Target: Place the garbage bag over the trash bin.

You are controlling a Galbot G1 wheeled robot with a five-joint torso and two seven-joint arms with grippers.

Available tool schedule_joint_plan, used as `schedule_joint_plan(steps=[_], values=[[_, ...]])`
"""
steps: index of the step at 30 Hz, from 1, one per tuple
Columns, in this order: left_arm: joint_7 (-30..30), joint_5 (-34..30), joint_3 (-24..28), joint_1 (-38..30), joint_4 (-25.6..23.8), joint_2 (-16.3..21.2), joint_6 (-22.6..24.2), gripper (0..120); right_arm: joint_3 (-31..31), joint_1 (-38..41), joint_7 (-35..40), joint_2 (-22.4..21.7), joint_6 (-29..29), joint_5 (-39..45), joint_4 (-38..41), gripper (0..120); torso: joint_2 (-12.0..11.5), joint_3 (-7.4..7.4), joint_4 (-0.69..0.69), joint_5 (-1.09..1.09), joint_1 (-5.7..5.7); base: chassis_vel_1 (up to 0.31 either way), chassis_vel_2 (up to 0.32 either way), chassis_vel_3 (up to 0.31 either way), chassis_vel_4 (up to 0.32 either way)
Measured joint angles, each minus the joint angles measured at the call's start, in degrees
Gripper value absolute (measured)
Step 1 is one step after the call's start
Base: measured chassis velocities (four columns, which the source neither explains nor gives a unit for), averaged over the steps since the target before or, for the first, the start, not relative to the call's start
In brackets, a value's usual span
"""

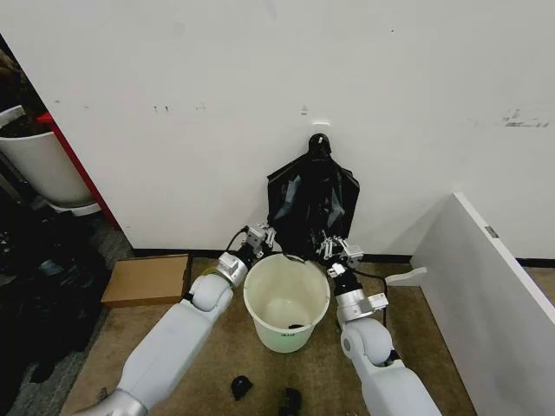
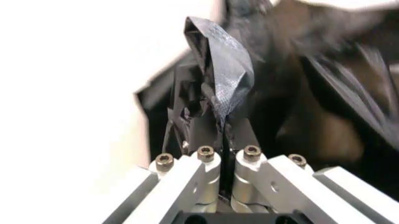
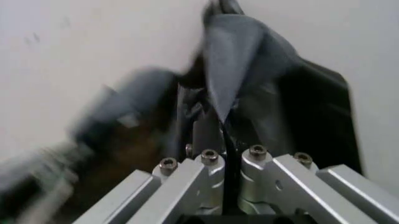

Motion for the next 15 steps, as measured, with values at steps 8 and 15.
schedule_joint_plan(steps=[8,15], values=[[-3.5,-2.8,-3.5,11.6,-10.4,-0.9,0.0,0,-1.9,-9.3,19.6,-3.0,-10.8,-19.0,7.2,0,0.0,-0.01,-0.02,0.00,-0.01,0.000,0.000,0.000,0.000],[-3.4,-1.4,-4.3,18.5,-16.8,-0.4,-0.5,0,-3.2,-14.1,29.3,-4.3,-17.5,-33.3,13.3,0,0.0,-0.01,0.00,-0.01,0.00,0.000,0.000,0.000,0.000]])
